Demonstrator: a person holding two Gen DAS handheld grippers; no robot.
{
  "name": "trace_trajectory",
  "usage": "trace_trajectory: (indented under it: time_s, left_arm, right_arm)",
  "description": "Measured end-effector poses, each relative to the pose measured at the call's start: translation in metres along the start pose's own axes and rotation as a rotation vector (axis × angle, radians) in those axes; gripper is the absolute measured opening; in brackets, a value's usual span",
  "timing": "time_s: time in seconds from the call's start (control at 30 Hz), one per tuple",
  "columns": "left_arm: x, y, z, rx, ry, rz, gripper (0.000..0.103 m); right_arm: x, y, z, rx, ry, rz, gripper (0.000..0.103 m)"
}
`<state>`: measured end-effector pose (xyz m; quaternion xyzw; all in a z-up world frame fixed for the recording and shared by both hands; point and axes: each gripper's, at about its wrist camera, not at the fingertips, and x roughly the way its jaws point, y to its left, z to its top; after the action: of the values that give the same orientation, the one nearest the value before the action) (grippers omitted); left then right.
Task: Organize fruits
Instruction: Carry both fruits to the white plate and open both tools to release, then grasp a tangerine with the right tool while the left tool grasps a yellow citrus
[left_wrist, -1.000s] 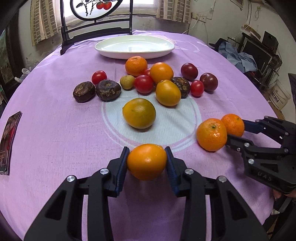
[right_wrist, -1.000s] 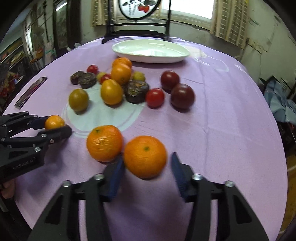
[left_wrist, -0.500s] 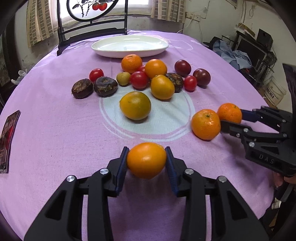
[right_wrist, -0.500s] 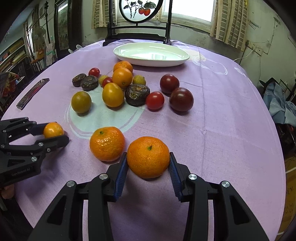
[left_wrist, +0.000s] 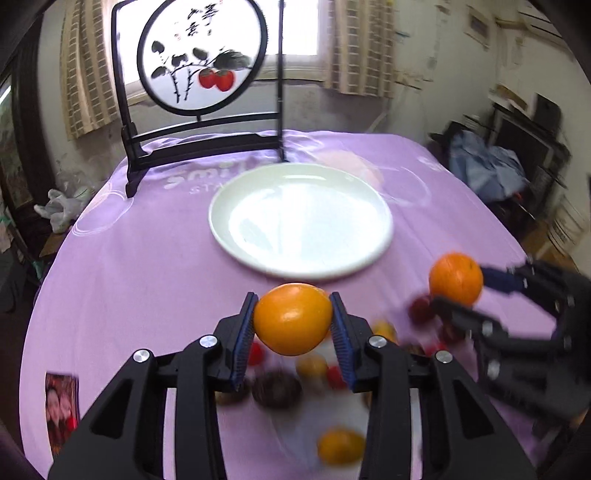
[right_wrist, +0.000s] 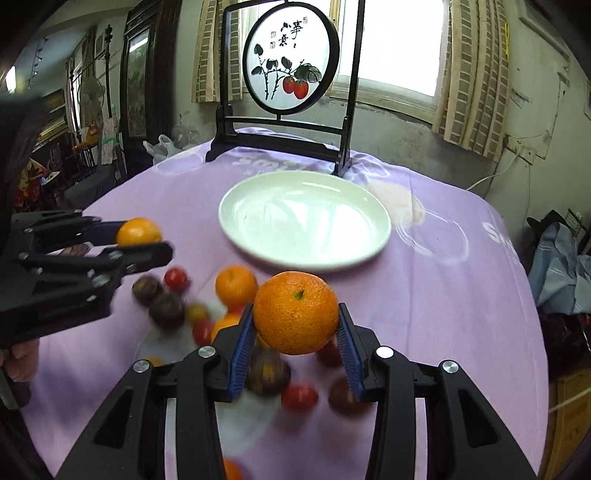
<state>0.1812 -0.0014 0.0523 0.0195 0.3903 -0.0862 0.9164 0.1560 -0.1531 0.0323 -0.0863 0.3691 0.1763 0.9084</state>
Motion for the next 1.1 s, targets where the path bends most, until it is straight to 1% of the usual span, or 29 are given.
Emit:
trace_trajectory:
  time_s: [0.03, 0.13, 0.17, 0.27, 0.4, 0.43, 0.47, 0.5, 0.53, 0.57, 0.63, 0.67, 0.7, 0.77, 0.83, 0.87, 0.9, 0.97, 1.03, 1.1]
  left_arm:
    - [0.015, 0.003, 0.012, -0.014, 0.008, 0.005, 0.038]
    - [0.065, 0.017, 0.038, -0.059, 0.048, 0.065, 0.038]
    - [0.080, 0.020, 0.044, -0.072, 0.069, 0.061, 0.038]
    - [0.116, 0.025, 0.055, -0.094, 0.128, 0.071, 0.038]
    - [0.146, 0.026, 0.059, -0.107, 0.177, 0.074, 0.038]
    - [0.152, 0.026, 0.059, -0.117, 0.190, 0.074, 0.039]
    - [0.155, 0.026, 0.059, -0.124, 0.200, 0.080, 0.050]
    - [0.154, 0.027, 0.058, -0.128, 0.198, 0.085, 0.057]
    - [0.149, 0.027, 0.058, -0.132, 0.179, 0.096, 0.067]
    - [0.141, 0.027, 0.056, -0.134, 0.156, 0.106, 0.070]
    - [0.123, 0.025, 0.053, -0.118, 0.132, 0.099, 0.071]
    - [0.113, 0.023, 0.050, -0.107, 0.125, 0.101, 0.074]
    - [0.103, 0.022, 0.047, -0.099, 0.112, 0.109, 0.077]
    - [0.078, 0.021, 0.037, -0.091, 0.076, 0.127, 0.089]
    - [0.054, 0.018, 0.024, -0.081, 0.051, 0.123, 0.092]
    - [0.045, 0.017, 0.017, -0.077, 0.047, 0.118, 0.093]
    - [0.035, 0.017, 0.008, -0.072, 0.047, 0.114, 0.093]
    - [0.019, 0.013, -0.013, -0.064, 0.054, 0.109, 0.095]
    - [0.003, 0.009, -0.035, -0.061, 0.057, 0.095, 0.095]
    - [-0.008, 0.004, -0.057, -0.059, 0.062, 0.082, 0.096]
  right_arm:
    - [0.013, -0.001, 0.008, -0.001, 0.009, -0.001, 0.043]
    - [0.052, -0.005, 0.028, 0.005, 0.042, -0.018, 0.043]
    - [0.067, -0.007, 0.034, 0.007, 0.064, -0.014, 0.043]
    - [0.098, -0.012, 0.043, 0.008, 0.113, -0.013, 0.044]
    - [0.123, -0.017, 0.045, 0.018, 0.154, -0.013, 0.045]
    - [0.127, -0.017, 0.044, 0.028, 0.165, -0.003, 0.045]
    - [0.129, -0.018, 0.043, 0.040, 0.172, 0.009, 0.049]
    - [0.128, -0.019, 0.042, 0.052, 0.165, 0.009, 0.051]
    - [0.124, -0.019, 0.041, 0.053, 0.159, 0.007, 0.051]
    - [0.118, -0.018, 0.039, 0.054, 0.152, 0.008, 0.051]
    - [0.104, -0.018, 0.036, 0.054, 0.136, 0.009, 0.051]
    - [0.095, -0.018, 0.033, 0.053, 0.126, 0.004, 0.054]
    - [0.085, -0.018, 0.030, 0.055, 0.116, 0.002, 0.059]
    - [0.064, -0.020, 0.020, 0.063, 0.099, 0.008, 0.063]
    - [0.046, -0.019, 0.009, 0.065, 0.092, 0.017, 0.065]
    - [0.033, -0.018, -0.001, 0.065, 0.089, 0.018, 0.069]
    - [0.025, -0.016, -0.007, 0.062, 0.088, 0.017, 0.072]
    - [0.002, -0.010, -0.028, 0.051, 0.084, 0.022, 0.075]
    - [-0.012, -0.003, -0.042, 0.042, 0.085, 0.029, 0.075]
    - [-0.027, 0.007, -0.060, 0.038, 0.082, 0.039, 0.078]
